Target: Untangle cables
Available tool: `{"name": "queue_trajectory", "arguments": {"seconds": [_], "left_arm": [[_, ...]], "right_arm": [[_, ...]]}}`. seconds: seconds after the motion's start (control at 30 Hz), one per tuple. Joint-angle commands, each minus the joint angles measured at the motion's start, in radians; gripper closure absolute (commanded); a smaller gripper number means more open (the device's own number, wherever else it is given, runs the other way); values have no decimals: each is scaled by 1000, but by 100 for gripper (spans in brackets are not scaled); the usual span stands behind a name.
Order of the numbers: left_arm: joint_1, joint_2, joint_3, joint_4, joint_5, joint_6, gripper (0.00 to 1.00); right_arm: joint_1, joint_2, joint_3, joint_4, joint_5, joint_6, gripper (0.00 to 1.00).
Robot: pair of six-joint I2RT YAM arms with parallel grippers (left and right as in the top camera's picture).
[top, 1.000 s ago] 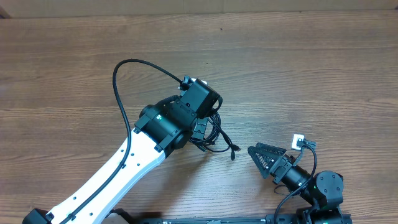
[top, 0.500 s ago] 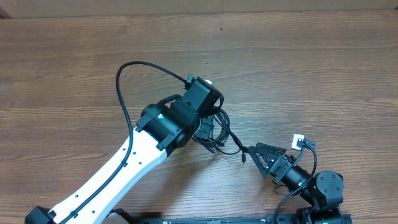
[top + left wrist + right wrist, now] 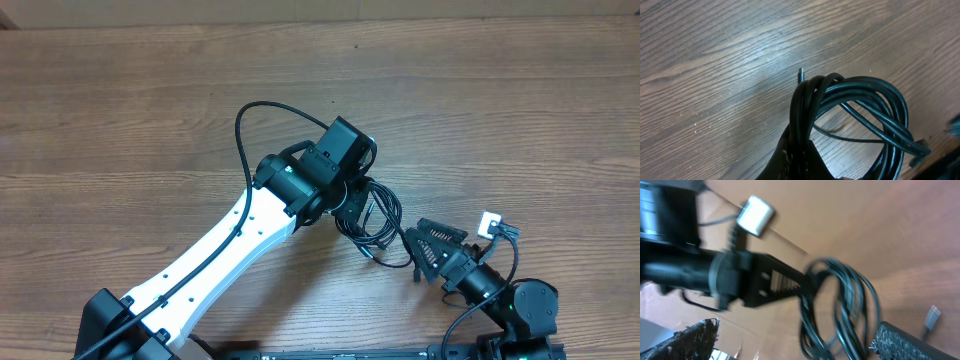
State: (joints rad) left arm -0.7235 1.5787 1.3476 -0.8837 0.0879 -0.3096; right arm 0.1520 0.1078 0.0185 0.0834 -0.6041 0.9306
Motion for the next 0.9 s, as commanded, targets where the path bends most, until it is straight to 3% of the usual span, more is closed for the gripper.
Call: {"name": "queue_trajectory", "arguments": {"seconds": [0.0,0.2,0.33,0.43,0.57,0.87], "left_arm": [[-3,-6,15,-3,40,98,96],[-1,-6,62,-5,36,158,96],[0,-6,71,-10,44,240,96],[6,-6,71,-32,44,319,96],[11,-8,71,-29,101,403,96],[65,-10,71,-21,238,444,96]], "right_arm": [[5,3,38,0,28,-42,1],[4,201,366,-469,140,-286,1],[5,397,568,-658,54,-440,0],[5,468,590,-629,-54,-461,4],[5,553,590,-600,-22,-452,39],[5,782,590,-603,-26,-389,40]]}}
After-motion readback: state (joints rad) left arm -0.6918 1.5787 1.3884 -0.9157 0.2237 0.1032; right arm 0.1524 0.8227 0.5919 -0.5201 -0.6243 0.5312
